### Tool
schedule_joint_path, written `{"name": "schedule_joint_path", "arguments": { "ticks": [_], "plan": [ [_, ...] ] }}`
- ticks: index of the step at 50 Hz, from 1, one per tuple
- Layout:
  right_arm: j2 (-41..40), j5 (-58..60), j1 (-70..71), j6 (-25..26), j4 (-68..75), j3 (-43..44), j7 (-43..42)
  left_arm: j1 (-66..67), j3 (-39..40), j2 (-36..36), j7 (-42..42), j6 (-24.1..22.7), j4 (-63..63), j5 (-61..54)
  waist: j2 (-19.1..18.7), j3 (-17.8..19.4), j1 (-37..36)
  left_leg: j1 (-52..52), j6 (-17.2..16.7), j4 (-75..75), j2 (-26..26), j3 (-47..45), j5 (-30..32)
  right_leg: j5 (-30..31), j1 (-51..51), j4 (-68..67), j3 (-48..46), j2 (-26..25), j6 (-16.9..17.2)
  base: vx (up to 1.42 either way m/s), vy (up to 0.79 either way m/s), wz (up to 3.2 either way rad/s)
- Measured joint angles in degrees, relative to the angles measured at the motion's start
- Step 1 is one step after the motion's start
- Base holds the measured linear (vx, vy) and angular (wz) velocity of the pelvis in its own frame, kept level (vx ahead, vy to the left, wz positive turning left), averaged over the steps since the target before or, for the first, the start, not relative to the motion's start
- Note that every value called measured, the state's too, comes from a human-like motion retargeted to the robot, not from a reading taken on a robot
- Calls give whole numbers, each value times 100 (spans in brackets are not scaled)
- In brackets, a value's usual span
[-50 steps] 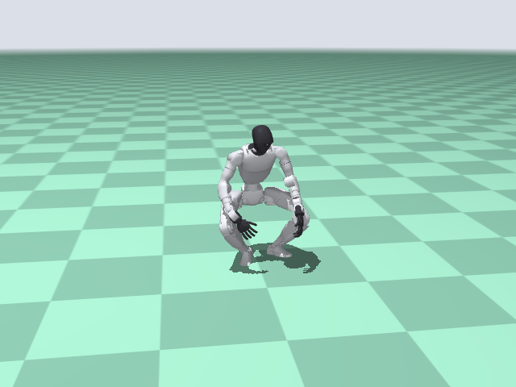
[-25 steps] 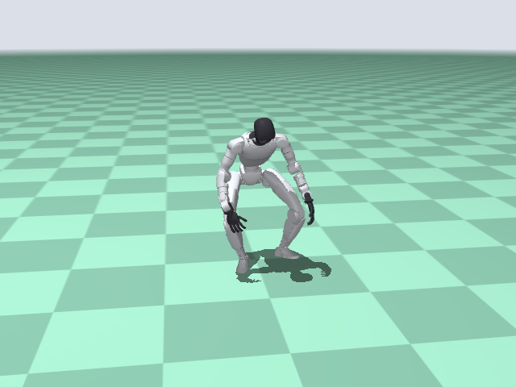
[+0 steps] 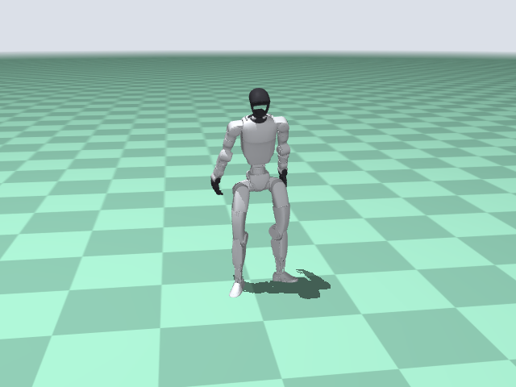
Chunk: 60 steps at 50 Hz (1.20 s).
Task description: In place motions
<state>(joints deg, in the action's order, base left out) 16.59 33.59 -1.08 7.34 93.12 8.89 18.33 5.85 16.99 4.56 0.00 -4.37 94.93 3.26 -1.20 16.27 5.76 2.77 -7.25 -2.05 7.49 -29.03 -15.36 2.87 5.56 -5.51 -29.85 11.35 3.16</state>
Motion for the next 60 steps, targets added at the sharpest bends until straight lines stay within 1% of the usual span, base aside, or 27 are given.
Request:
{"name": "schedule_joint_path", "arguments": {
  "ticks": [3, 5, 8, 10, 13, 17, 19, 21, 25, 28, 30, 32, 34, 37, 41, 42, 45, 48, 52, 55, 60],
  "plan": [
    [-11, 174, -47, 14, -207, -88, 95, 20, -13, 25, -37, 0, -179, 101, -14, -96, 32, -93, 17, -74, 36, -29, -87, 64, -149, 120, -58, -47, 14, 12, 4, -5],
    [-27, 69, 46, -58, -331, -172, 82, -70, -18, 53, -21, -27, -350, 18, 4, -86, 29, -99, 20, -196, 74, -49, -163, 68, -180, 107, -57, -44, 6, 3, 1, -5],
    [-104, -427, 411, -235, -576, -351, -177, -511, -127, 140, 71, -28, -585, -263, 31, 81, 43, 124, 39, -620, 189, 21, -325, -10, -20, -189, -57, 64, -9, -7, 0, 6],
    [-147, -847, 789, -395, -753, -575, -396, -1003, -307, 260, 164, -46, -650, -430, 34, 215, -11, 475, 52, -1076, 337, 52, -476, -168, 328, -643, -28, 195, -17, -27, -2, -11],
    [-112, -1321, 1516, -604, -1006, -1105, -508, -1847, -653, 511, 355, -105, -686, -475, 103, 349, -264, 1186, 13, -1965, 642, -57, -821, -597, 1262, -1700, 345, 378, -72, -35, -4, -46],
    [-9, -1158, 2609, -757, -1396, -1638, -413, -2986, -1276, 913, 449, -202, -884, -600, 160, 461, -306, 2600, 44, -3698, 1076, 205, -1494, -1225, 2520, -3112, 552, 649, -104, -39, -8, 9],
    [49, -895, 3105, -833, -1666, -1739, -347, -3562, -1429, 1098, 453, -218, -1049, -528, 130, 546, -313, 3335, 75, -4586, 1237, 506, -1830, -1520, 3151, -3892, 617, 715, -163, -26, -11, 19],
    [119, -731, 3555, -932, -2002, -1743, -324, -4184, -1424, 1204, 437, -222, -1189, -335, 158, 677, -442, 4050, 53, -5409, 1249, 845, -2066, -1755, 3815, -4655, 818, 727, -252, -24, -7, -21],
    [314, -851, 4501, -1257, -2690, -1689, -204, -5421, -1521, 1407, 494, -292, -1474, -178, 297, 952, -603, 5402, 116, -6921, 1304, 1142, -2419, -2177, 5203, -6126, 1166, 756, -489, -30, -5, -18],
    [563, -1157, 5181, -1516, -3195, -1777, -123, -6245, -1807, 1589, 494, -306, -1745, -330, 300, 1135, -630, 6439, 250, -7948, 1414, 1293, -2631, -2414, 6263, -7179, 1304, 781, -648, -31, 1, -5],
    [752, -1408, 5564, -1641, -3476, -1937, -99, -6708, -1966, 1695, 461, -303, -1928, -402, 411, 1197, -623, 7070, 341, -8561, 1465, 1265, -2723, -2546, 7030, -7865, 1442, 901, -797, -31, -2, 9],
    [919, -1641, 5908, -1724, -3687, -2077, -95, -7050, -2077, 1783, 503, -323, -2149, -418, 409, 1234, -610, 7767, 476, -9154, 1531, 1358, -2792, -2641, 7710, -8480, 1464, 993, -928, -27, -7, 16],
    [1009, -1802, 6145, -1810, -3823, -2213, -113, -7261, -2141, 1837, 526, -381, -2261, -490, 377, 1296, -589, 8336, 617, -9719, 1639, 1484, -2881, -2767, 8216, -9062, 1380, 1070, -1136, -21, -3, -4],
    [1058, -2151, 6117, -1969, -3810, -2573, -186, -7131, -2306, 1853, 492, -488, -2186, -611, 276, 1353, -630, 8717, 834, -10593, 1860, 1711, -3140, -3059, 8435, -9938, 1227, 1107, -1412, -15, -1, -34],
    [967, -2396, 5804, -2226, -3491, -3049, -239, -6699, -2466, 1769, 448, -539, -1796, -674, 290, 1353, -661, 8718, 1171, -11550, 2052, 1768, -3441, -3437, 8439, -11006, 1241, 1184, -1739, -3, 1, -15],
    [946, -2412, 5737, -2268, -3391, -3153, -266, -6577, -2463, 1730, 410, -543, -1726, -713, 285, 1353, -659, 8718, 1282, -11719, 2062, 1757, -3455, -3504, 8439, -11231, 1262, 1213, -1799, 0, 0, 0],
    [859, -2386, 5532, -2316, -3152, -3361, -392, -6210, -2477, 1655, 448, -544, -1632, -749, 245, 1353, -602, 8718, 1558, -12129, 2000, 1752, -3460, -3669, 8439, -11800, 1442, 1230, -1805, 1, 7, 11],
    [733, -2402, 5364, -2366, -2993, -3344, -545, -5953, -2425, 1590, 417, -531, -1606, -725, 224, 1353, -591, 8718, 1659, -12371, 1970, 1794, -3463, -3738, 8431, -12086, 1578, 1194, -1805, 0, 2, 2],
    [652, -2552, 5464, -2388, -2876, -3178, -496, -6035, -2319, 1672, 425, -538, -1626, -562, 242, 1353, -613, 8718, 1601, -12175, 1940, 1797, -3459, -3629, 8439, -11799, 1528, 1112, -1802, 3, -2, -6],
    [780, -2470, 5809, -2406, -2869, -3075, -352, -6317, -2203, 1841, 421, -553, -1702, -562, 263, 1353, -701, 8718, 1457, -11641, 2011, 1795, -3408, -3407, 8439, -11141, 1352, 984, -1797, 3, -6, -26],
    [1232, -1821, 6341, -2342, -2959, -2814, -332, -6856, -2054, 2171, 189, -510, -1946, -463, 270, 1353, -793, 8653, 1085, -10073, 2007, 1702, -2869, -2673, 8328, -9335, 1252, 785, -1384, -5, -6, -3]
  ]
}}
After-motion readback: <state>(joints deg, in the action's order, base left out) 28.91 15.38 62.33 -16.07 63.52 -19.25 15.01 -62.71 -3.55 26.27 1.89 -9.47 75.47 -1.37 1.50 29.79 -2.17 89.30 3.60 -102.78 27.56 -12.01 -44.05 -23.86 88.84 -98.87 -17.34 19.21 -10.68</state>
